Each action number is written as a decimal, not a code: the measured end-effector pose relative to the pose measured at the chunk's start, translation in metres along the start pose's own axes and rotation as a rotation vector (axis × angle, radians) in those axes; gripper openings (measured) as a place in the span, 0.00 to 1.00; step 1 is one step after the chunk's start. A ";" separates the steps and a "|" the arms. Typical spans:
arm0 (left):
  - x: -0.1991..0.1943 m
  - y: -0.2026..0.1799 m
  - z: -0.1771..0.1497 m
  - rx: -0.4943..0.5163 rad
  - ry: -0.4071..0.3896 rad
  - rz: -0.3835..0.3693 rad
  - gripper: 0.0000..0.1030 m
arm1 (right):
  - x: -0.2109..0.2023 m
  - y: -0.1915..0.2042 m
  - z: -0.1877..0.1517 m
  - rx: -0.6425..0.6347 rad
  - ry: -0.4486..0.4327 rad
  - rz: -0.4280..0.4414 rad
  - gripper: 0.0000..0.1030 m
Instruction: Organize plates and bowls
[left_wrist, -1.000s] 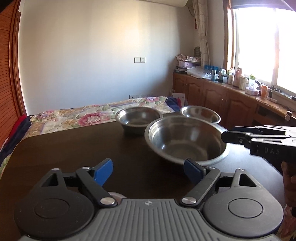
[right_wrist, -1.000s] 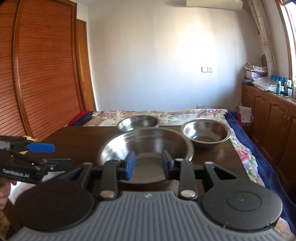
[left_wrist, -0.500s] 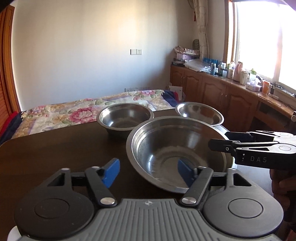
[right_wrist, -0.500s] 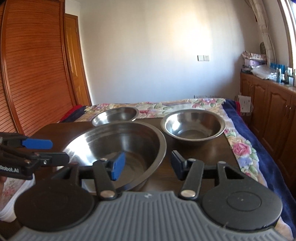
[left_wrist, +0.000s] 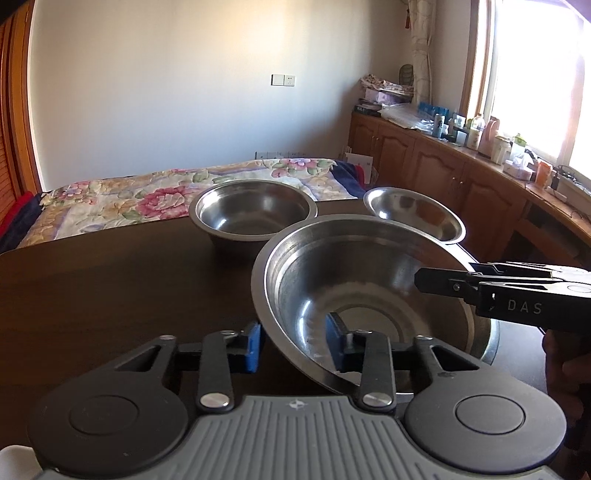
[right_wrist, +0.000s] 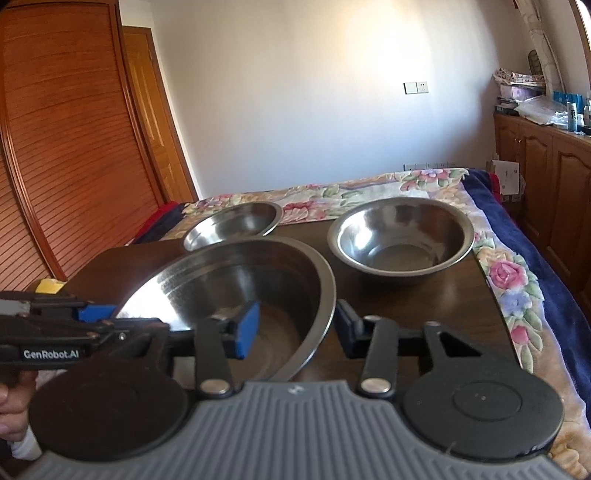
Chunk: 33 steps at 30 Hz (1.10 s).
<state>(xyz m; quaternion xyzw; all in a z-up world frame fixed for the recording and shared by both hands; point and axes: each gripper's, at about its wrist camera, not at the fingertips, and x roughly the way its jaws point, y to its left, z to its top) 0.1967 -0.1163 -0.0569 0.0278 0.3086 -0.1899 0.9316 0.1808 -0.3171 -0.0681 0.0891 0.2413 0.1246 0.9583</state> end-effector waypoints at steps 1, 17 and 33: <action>0.000 0.000 0.000 0.002 0.002 0.009 0.30 | 0.000 -0.001 0.000 -0.001 0.001 -0.004 0.37; -0.050 0.000 -0.014 0.028 -0.040 -0.023 0.29 | -0.036 0.016 -0.010 0.001 -0.031 -0.006 0.27; -0.081 0.002 -0.044 0.029 -0.044 -0.050 0.29 | -0.063 0.039 -0.037 0.002 -0.028 -0.013 0.27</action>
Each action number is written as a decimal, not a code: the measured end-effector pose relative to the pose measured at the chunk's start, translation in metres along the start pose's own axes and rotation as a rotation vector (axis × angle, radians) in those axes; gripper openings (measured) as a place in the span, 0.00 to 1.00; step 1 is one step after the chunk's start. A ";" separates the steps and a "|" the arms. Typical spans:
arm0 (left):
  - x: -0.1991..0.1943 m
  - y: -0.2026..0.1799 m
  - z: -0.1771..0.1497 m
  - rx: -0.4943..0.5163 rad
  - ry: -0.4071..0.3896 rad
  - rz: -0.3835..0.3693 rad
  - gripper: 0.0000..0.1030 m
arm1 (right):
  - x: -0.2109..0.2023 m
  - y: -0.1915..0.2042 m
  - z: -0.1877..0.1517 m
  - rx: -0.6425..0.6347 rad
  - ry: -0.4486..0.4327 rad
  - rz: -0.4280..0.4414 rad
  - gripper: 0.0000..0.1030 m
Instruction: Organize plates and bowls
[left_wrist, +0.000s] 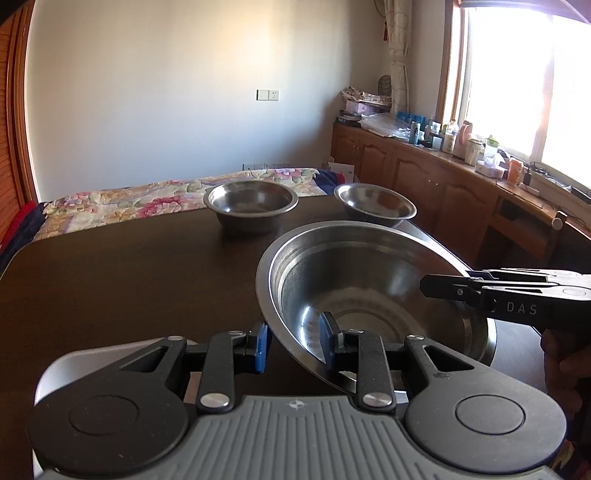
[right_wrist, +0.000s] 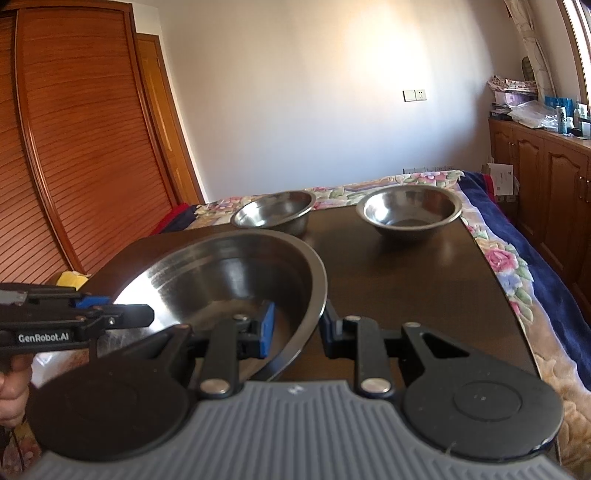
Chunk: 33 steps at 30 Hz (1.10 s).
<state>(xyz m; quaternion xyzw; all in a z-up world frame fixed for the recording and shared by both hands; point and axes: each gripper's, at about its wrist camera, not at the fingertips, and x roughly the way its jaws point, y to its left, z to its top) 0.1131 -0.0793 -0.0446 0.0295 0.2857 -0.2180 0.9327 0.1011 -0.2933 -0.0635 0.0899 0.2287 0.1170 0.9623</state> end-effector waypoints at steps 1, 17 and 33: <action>-0.001 0.000 -0.002 -0.003 0.001 -0.002 0.29 | -0.001 0.000 -0.002 -0.001 0.002 -0.003 0.27; -0.006 -0.007 -0.020 0.002 0.016 -0.013 0.30 | -0.012 0.002 -0.016 0.004 0.015 -0.012 0.27; 0.002 -0.006 -0.024 0.001 0.028 -0.020 0.30 | -0.011 0.002 -0.021 -0.007 0.029 -0.011 0.28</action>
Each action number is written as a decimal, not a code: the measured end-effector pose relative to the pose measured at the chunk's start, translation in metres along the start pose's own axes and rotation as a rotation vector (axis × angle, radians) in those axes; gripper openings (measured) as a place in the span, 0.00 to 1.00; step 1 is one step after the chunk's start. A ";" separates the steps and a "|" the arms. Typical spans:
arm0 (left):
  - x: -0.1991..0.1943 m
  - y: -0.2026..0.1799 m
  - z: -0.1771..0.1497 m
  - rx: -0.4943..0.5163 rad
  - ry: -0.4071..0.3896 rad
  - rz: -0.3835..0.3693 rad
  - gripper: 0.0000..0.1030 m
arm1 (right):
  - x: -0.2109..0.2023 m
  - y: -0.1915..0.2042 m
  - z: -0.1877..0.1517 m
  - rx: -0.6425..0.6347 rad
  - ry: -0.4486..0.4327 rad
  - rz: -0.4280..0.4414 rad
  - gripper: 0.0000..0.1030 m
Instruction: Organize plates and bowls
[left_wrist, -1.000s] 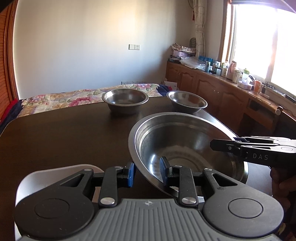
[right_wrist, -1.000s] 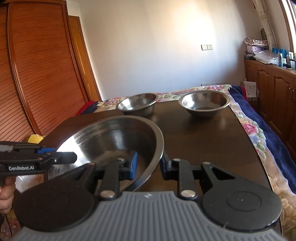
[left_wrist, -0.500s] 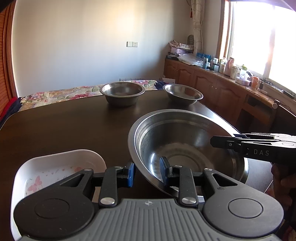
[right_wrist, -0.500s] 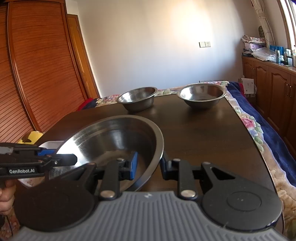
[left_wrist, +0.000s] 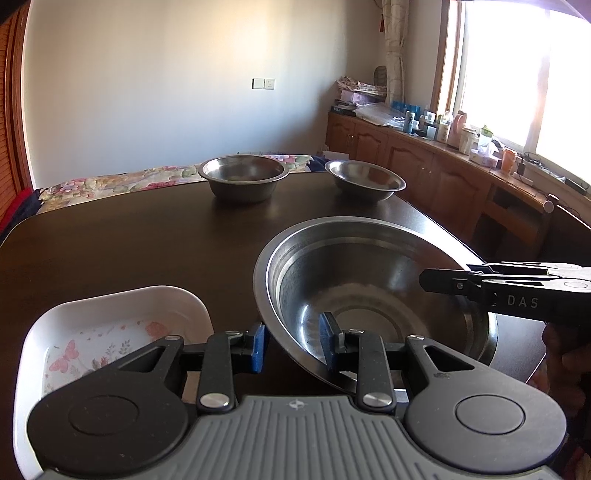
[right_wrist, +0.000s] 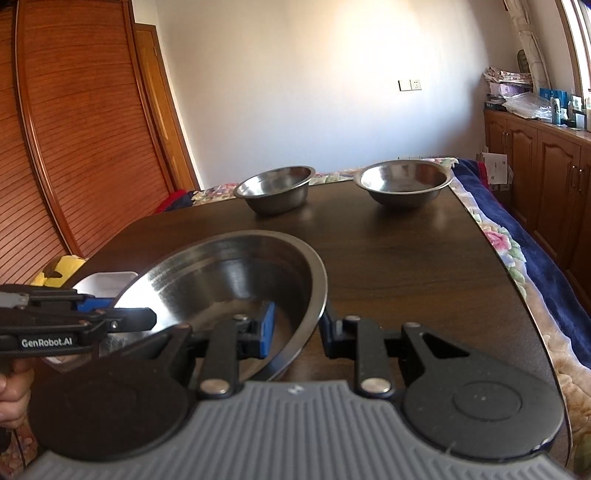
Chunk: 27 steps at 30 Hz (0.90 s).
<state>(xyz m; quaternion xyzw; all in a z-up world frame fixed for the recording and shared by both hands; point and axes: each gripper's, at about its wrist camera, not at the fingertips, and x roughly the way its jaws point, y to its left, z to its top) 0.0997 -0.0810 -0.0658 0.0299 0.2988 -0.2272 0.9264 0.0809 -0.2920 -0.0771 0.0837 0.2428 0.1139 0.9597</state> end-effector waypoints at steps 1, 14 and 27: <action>0.001 0.000 0.000 0.000 0.000 -0.001 0.30 | 0.000 0.000 0.000 -0.001 0.002 0.002 0.28; -0.010 0.008 0.011 -0.020 -0.055 0.018 0.64 | -0.011 -0.001 0.018 -0.045 -0.041 -0.027 0.45; -0.010 0.020 0.059 -0.016 -0.113 0.058 0.65 | -0.014 -0.010 0.077 -0.142 -0.073 0.005 0.45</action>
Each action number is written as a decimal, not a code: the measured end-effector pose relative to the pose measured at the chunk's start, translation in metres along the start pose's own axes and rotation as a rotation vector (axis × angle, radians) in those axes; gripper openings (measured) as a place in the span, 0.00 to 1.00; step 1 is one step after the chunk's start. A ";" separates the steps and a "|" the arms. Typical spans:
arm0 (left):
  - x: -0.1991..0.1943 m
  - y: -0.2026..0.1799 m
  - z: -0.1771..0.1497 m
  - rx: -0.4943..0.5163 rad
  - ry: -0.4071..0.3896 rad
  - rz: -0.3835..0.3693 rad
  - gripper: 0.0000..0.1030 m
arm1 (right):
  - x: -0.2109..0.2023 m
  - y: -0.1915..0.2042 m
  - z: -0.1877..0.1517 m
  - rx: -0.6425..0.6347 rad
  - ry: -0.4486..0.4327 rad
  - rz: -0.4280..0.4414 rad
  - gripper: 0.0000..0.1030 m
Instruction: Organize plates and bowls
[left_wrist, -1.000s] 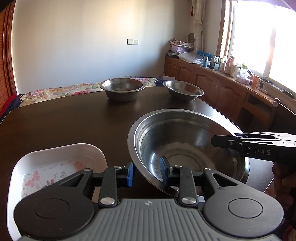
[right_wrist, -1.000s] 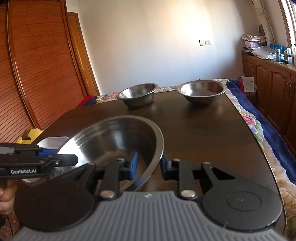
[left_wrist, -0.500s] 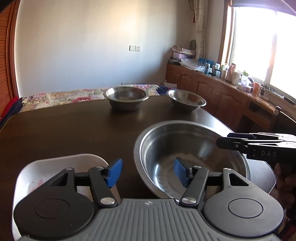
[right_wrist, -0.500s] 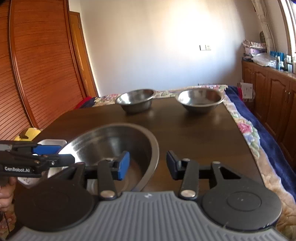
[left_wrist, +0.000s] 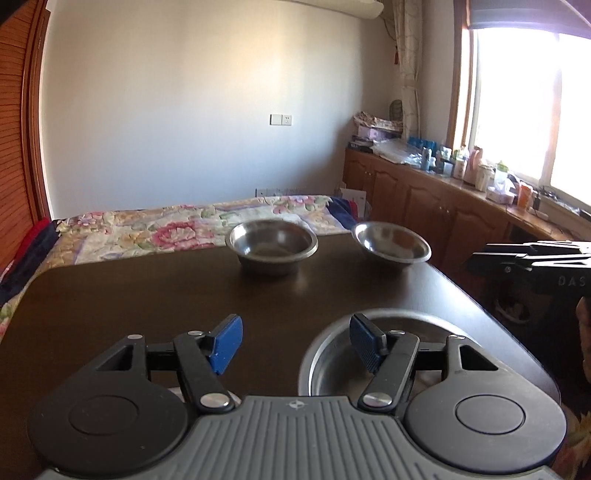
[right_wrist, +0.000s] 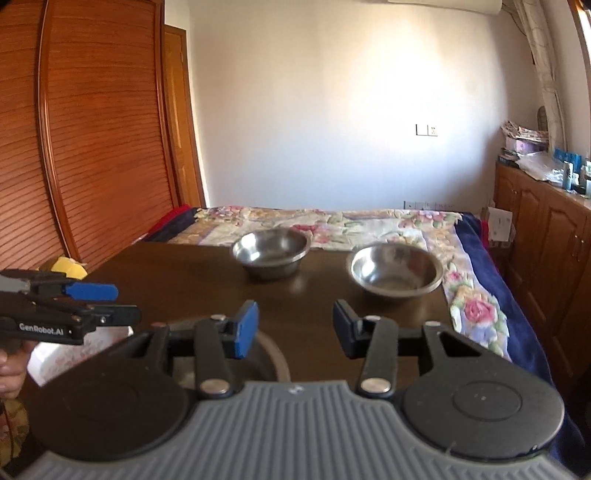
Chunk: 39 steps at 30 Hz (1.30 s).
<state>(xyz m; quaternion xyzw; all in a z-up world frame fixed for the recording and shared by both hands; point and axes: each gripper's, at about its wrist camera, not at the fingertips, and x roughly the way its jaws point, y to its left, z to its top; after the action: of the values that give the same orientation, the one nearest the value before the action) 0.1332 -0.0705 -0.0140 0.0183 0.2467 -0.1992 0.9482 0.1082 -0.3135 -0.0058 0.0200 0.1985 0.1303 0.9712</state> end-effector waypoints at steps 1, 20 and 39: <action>0.002 0.000 0.005 -0.001 -0.003 0.004 0.65 | 0.000 -0.002 0.005 -0.003 -0.003 0.003 0.45; 0.051 0.005 0.055 0.029 0.003 0.067 0.66 | 0.056 -0.041 0.056 -0.041 0.021 0.040 0.45; 0.121 0.035 0.079 0.019 0.058 0.086 0.66 | 0.127 -0.042 0.069 -0.045 0.129 0.074 0.45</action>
<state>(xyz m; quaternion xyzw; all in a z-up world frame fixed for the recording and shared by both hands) 0.2799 -0.0939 -0.0044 0.0437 0.2711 -0.1600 0.9482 0.2583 -0.3204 0.0057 -0.0027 0.2568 0.1717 0.9511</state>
